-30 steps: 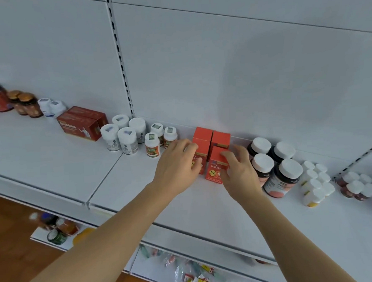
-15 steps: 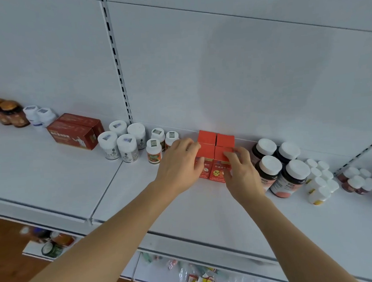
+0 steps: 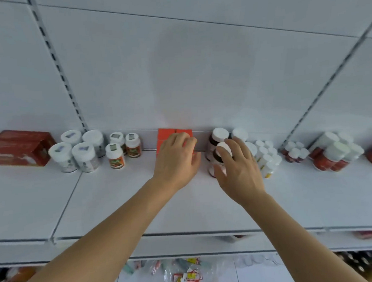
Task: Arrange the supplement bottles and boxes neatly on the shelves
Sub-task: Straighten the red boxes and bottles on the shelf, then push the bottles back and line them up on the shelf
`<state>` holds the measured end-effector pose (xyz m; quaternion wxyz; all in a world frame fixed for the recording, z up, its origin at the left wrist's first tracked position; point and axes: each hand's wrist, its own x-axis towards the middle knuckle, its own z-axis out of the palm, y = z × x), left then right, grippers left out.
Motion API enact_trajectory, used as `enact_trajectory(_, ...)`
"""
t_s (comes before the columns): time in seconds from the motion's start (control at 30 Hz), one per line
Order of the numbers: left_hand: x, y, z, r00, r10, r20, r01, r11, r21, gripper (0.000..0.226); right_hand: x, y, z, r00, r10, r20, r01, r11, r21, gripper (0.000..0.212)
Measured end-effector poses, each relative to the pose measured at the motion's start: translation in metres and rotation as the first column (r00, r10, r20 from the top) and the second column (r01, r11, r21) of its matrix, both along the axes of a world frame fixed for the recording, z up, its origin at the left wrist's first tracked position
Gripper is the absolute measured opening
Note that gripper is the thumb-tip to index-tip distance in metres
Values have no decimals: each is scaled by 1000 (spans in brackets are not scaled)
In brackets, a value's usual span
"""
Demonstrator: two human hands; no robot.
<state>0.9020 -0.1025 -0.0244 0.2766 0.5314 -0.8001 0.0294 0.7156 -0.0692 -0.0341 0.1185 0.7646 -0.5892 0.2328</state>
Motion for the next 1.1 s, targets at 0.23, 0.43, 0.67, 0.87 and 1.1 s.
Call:
enact_trajectory(0.23,-101,20,15,994,-107,4,107,992,-60,33,-103,47,5,985,-167,-46,168,985,30,45)
enact_trajectory(0.43,-223,51,15,986,-163,-19,161,984,-70,35,-225,89,8,967,-249,-61,253,966,57,47)
enact_trajectory(0.67,-370,80,14,966,-257,-2,257,965,-50,34,-370,134,3,928,-367,-70,373,921,116,47)
enact_trajectory(0.87,-482,77,9,925,-381,3,381,925,-17,35,-477,147,-3,869,-487,-81,494,851,181,51)
enact_trajectory(1.1,-607,39,-9,878,-477,-44,479,877,47,39,-578,128,-7,822,-552,-142,569,782,253,53)
